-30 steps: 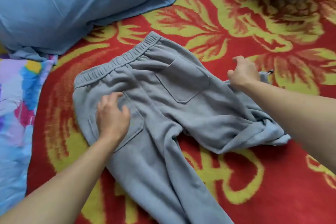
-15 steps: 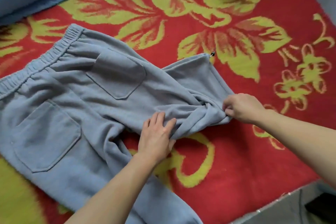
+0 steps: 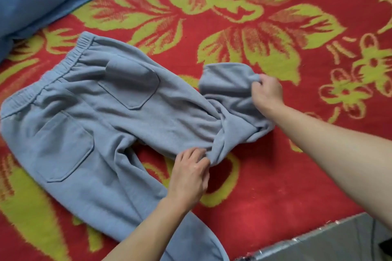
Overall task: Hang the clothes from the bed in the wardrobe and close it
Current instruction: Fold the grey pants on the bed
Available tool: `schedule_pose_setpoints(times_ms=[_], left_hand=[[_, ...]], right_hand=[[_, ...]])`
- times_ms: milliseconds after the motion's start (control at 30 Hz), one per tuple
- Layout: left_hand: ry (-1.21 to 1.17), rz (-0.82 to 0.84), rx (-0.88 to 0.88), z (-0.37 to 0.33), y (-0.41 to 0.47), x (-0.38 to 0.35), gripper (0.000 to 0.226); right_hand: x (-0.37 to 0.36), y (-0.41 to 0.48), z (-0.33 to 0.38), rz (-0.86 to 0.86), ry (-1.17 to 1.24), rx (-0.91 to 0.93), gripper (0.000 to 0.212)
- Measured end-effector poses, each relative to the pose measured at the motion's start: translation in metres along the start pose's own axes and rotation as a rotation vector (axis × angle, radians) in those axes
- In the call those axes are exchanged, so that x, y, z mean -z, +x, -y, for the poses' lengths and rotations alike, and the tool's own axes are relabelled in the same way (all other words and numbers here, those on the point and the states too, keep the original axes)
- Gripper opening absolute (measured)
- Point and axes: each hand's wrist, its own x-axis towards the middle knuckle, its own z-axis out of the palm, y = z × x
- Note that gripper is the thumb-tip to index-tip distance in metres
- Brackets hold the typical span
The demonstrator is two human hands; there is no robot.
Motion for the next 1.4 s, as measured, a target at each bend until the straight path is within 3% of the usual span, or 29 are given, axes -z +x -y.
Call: schedule_pose_setpoints(times_ms=[100, 233, 367, 467, 567, 633, 700, 733, 833, 900, 1000, 1100, 1133, 1233, 1333, 1400], left_hand=[[0.008, 0.039, 0.03, -0.013, -0.023, 0.011, 0.008], [0.098, 0.129, 0.101, -0.019, -0.053, 0.011, 0.014], [0.258, 0.344, 0.178, -0.032, -0.081, -0.002, 0.03], [0.174, 0.359, 0.284, -0.048, -0.1, -0.009, 0.019], [0.068, 0.281, 0.287, -0.06, -0.102, -0.025, 0.023], [0.012, 0.213, 0.247, -0.069, -0.088, -0.037, 0.037], [0.02, 0.212, 0.256, -0.08, -0.069, -0.047, 0.055], [0.022, 0.218, 0.279, -0.086, -0.06, -0.054, 0.063], [0.073, 0.209, 0.374, -0.103, -0.036, -0.073, 0.074], [0.142, 0.232, 0.458, -0.115, -0.034, -0.085, 0.062], [0.213, 0.175, 0.522, -0.143, -0.056, -0.101, 0.025], [0.181, 0.142, 0.555, -0.172, -0.096, -0.117, 0.019], [0.146, 0.122, 0.562, -0.18, -0.109, -0.12, 0.016], [0.096, -0.1, 0.738, -0.185, -0.141, -0.117, 0.03], [0.087, -0.411, 1.218, -0.165, -0.171, -0.102, 0.056], [0.002, -0.49, 1.468, -0.143, -0.193, -0.095, 0.066]], right_hand=[[0.055, -0.035, -0.057, -0.042, 0.04, -0.081, 0.038], [0.103, -0.091, -0.163, 0.161, -0.121, -0.339, 0.021], [0.123, -0.133, -0.21, 0.278, -0.323, -0.534, 0.024], [0.123, -0.127, -0.185, 0.184, -0.466, -0.389, 0.029], [0.099, -0.104, -0.141, 0.182, -0.465, -0.058, 0.035], [0.079, -0.089, -0.115, 0.285, -0.513, 0.114, 0.055], [0.063, -0.074, -0.102, 0.446, -0.665, 0.134, 0.08], [0.059, -0.069, -0.102, 0.505, -0.746, 0.137, 0.082], [0.061, -0.07, -0.119, 0.528, -0.865, 0.33, 0.041], [0.073, -0.088, -0.141, 0.576, -0.802, 0.493, 0.026], [0.098, -0.134, -0.179, 0.858, -0.677, 0.612, 0.026], [0.111, -0.179, -0.207, 1.225, -0.641, 0.553, 0.027], [0.111, -0.189, -0.211, 1.274, -0.632, 0.546, 0.026], [0.099, -0.194, -0.207, 1.122, -0.547, 0.587, 0.024], [0.081, -0.187, -0.179, 0.896, -0.449, 0.661, 0.025], [0.066, -0.188, -0.16, 0.83, -0.449, 0.718, 0.026]])
